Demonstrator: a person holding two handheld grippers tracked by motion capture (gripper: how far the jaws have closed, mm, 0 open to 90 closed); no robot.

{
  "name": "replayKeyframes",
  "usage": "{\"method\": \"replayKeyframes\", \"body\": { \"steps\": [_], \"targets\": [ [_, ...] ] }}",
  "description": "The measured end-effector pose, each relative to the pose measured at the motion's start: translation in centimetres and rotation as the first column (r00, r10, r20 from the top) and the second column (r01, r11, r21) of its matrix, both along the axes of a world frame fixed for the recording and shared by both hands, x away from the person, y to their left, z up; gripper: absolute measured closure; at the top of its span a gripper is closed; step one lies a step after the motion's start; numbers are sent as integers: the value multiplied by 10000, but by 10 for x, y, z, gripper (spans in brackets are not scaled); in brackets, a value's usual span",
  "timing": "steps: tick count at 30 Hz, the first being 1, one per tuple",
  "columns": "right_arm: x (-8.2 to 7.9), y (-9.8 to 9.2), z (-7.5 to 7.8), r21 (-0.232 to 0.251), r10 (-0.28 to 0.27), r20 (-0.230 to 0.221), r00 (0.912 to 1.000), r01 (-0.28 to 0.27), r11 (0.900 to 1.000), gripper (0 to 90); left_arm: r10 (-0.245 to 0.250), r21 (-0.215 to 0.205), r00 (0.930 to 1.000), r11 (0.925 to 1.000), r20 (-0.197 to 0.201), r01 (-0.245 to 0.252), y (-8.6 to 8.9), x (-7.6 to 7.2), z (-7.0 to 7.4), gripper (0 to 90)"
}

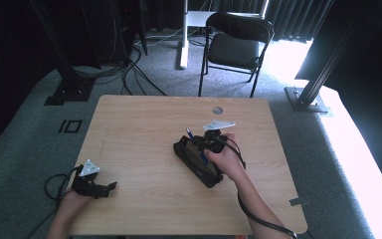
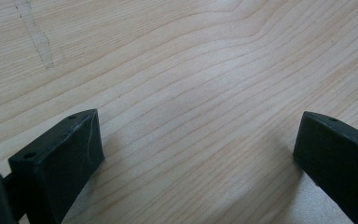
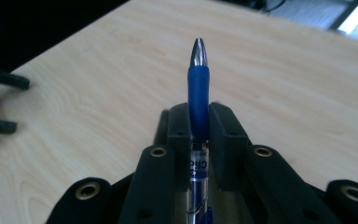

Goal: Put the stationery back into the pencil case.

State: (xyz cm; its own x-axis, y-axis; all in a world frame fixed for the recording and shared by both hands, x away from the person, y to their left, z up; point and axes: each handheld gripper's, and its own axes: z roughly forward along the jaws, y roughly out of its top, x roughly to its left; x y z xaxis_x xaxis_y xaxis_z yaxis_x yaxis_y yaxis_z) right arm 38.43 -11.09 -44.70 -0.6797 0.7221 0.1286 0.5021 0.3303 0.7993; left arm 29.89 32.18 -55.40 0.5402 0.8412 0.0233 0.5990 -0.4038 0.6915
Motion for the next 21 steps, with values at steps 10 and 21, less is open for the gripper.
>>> {"method": "replayKeyframes", "body": {
  "steps": [10, 21],
  "targets": [
    [5, 15, -27, -1305, 217, -724, 9971, -310, 9910, 791, 17, -30, 10000, 10000, -16, -17, 0, 0, 0, 16],
    [15, 29, -47, -2617, 160, -1390, 9902, -523, 9637, 790, 17, -31, 10000, 10000, -20, -17, 0, 0, 0, 16]
  ]
}}
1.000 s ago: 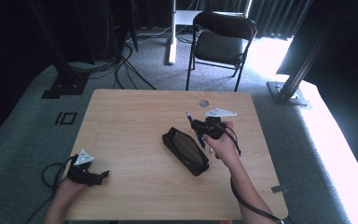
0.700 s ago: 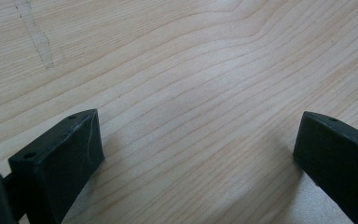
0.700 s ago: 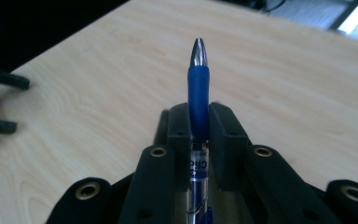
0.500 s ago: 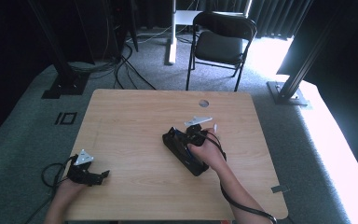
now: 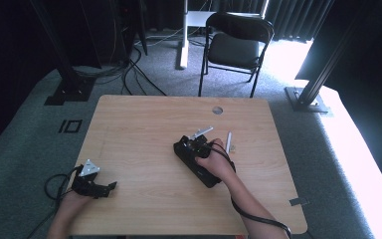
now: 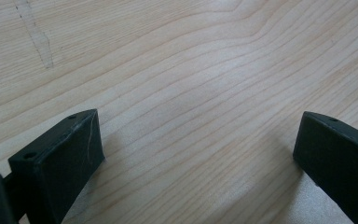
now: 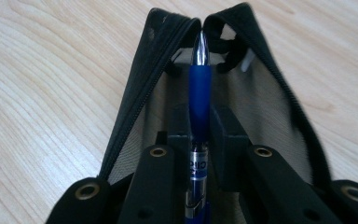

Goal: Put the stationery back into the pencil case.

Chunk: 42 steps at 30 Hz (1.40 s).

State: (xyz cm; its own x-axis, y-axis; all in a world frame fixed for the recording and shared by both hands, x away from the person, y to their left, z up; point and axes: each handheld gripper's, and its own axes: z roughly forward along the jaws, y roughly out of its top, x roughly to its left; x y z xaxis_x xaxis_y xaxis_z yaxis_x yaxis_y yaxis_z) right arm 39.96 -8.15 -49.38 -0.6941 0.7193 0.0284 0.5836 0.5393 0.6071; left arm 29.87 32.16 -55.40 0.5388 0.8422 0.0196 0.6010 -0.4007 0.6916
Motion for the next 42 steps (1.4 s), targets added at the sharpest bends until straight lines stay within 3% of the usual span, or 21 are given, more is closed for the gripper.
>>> {"method": "replayKeyframes", "body": {
  "steps": [9, 14, 18, 20, 26, 30, 31, 32, 36, 42],
  "targets": [
    [-1, 1, 2, 179, 100, -27, 9999, -99, 9998, 742, -4, 2, 10000, 10000, 3, 4, 0, 0, 0, 16],
    [-8, -18, 29, 1348, -104, 475, 9988, 39, 9909, 724, -5, 2, 10000, 10000, 3, 5, 0, 0, 0, 16],
    [-11, -27, 40, 1640, -280, 746, 9968, 154, 9863, 716, -6, 7, 10000, 10000, 5, 6, 0, 0, 0, 16],
    [-12, -51, 55, 1993, -817, 1306, 9881, 545, 9784, 705, -15, 23, 10000, 10000, 16, 15, 0, 0, 0, 16],
    [-7, -83, 53, 2123, -1768, 1377, 9746, 1453, 9663, 675, -4, 1, 10000, 10000, 1, 4, 0, 0, 0, 16],
    [-1, -107, 42, 1954, -2572, 1430, 9557, 2275, 9540, 656, -6, 3, 10000, 10000, 1, 6, 0, 0, 0, 16],
    [3, -118, 34, 1881, -3011, 1364, 9438, 2737, 9432, 644, -2, 0, 10000, 10000, 2, 2, 0, 0, 0, 16],
    [3, -118, 34, 1881, -3011, 1364, 9438, 2737, 9432, 644, -3, 1, 10000, 10000, 1, 3, 0, 0, 0, 16],
    [11, -133, 16, 1723, -3727, 1187, 9203, 3506, 9206, 630, -5, 3, 10000, 10000, 1, 5, 0, 0, 0, 15],
    [20, -143, -11, 1535, -4296, 754, 8999, 4152, 8967, 602, -5, 1, 10000, 10000, 2, 5, 0, 0, 0, 16]
  ]
}}
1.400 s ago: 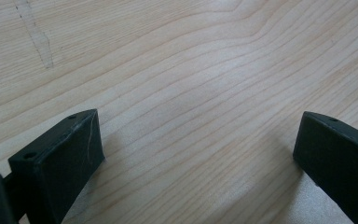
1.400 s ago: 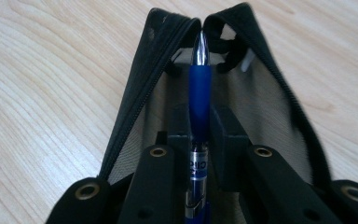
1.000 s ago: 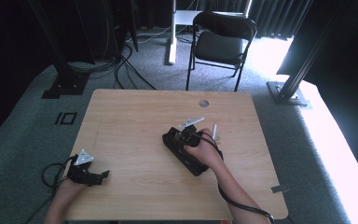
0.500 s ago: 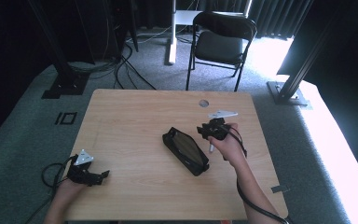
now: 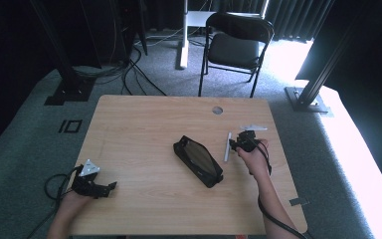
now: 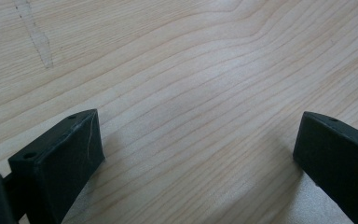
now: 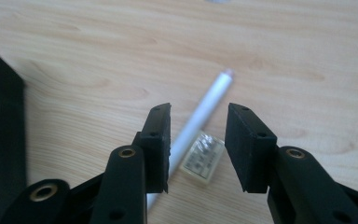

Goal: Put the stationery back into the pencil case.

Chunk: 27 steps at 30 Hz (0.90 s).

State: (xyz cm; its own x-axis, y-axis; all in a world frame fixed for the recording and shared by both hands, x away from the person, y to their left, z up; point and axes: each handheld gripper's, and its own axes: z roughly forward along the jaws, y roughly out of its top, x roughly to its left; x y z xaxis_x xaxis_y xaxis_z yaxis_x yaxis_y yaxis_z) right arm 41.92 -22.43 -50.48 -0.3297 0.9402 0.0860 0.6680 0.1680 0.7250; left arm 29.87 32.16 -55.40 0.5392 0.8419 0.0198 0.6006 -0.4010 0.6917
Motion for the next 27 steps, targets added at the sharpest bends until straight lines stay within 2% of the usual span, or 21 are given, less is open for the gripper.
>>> {"method": "replayKeyframes", "body": {
  "steps": [5, 18, 20, 22, 27],
  "targets": [
    [6, -2, -16, 307, -342, -349, 9988, 352, 9989, 594, 2, -3, 10000, 10000, 0, -2, 0, 0, 0, 16],
    [11, -2, -32, 100, -527, -849, 9950, 537, 9985, 609, 2, -1, 10000, 10000, -1, -2, 0, 0, 0, 16],
    [11, -2, -34, 30, -535, -998, 9936, 541, 9985, 622, 3, -4, 10000, 10000, 2, -3, 0, 0, 0, 16],
    [10, -4, -34, -34, -608, -1033, 9928, 608, 9981, 672, 3, -2, 10000, 10000, 0, -3, 0, 0, 0, 16],
    [7, -10, -30, -46, -821, -1097, 9906, 821, 9966, 680, 3, -3, 10000, 10000, 1, -3, 0, 0, 0, 16]
  ]
}}
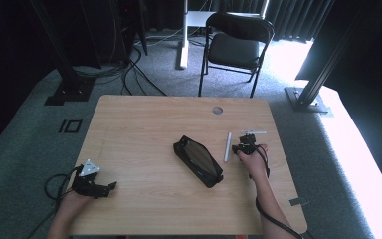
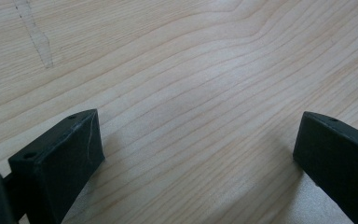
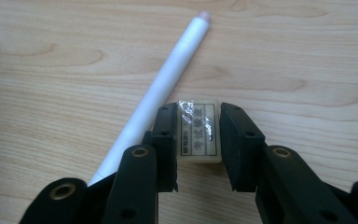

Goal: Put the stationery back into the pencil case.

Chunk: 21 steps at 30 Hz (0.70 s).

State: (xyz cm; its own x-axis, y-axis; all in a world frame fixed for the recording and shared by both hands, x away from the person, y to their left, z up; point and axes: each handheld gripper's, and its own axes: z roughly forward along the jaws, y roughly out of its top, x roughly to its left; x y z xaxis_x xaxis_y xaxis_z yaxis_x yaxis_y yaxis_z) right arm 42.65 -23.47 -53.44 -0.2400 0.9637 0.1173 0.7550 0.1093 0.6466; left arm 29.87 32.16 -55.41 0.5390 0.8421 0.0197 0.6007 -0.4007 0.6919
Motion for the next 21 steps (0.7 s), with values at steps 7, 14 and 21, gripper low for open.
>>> {"method": "replayKeyframes", "body": {
  "steps": [7, 14, 21],
  "targets": [
    [-6, 0, 22, -30, 373, 306, 9988, -372, 9993, 681, -1, 1, 10000, 10000, 0, 1, 0, 0, 0, 16],
    [-14, 14, 50, 258, 1045, 968, 9898, -1075, 9939, 682, -1, 2, 10000, 10000, -1, 1, 0, 0, 0, 16],
    [-23, 39, 77, 807, 2072, 1460, 9673, -2204, 9721, 682, -1, 3, 10000, 10000, -4, 1, 0, 0, 0, 16]
  ]
}}
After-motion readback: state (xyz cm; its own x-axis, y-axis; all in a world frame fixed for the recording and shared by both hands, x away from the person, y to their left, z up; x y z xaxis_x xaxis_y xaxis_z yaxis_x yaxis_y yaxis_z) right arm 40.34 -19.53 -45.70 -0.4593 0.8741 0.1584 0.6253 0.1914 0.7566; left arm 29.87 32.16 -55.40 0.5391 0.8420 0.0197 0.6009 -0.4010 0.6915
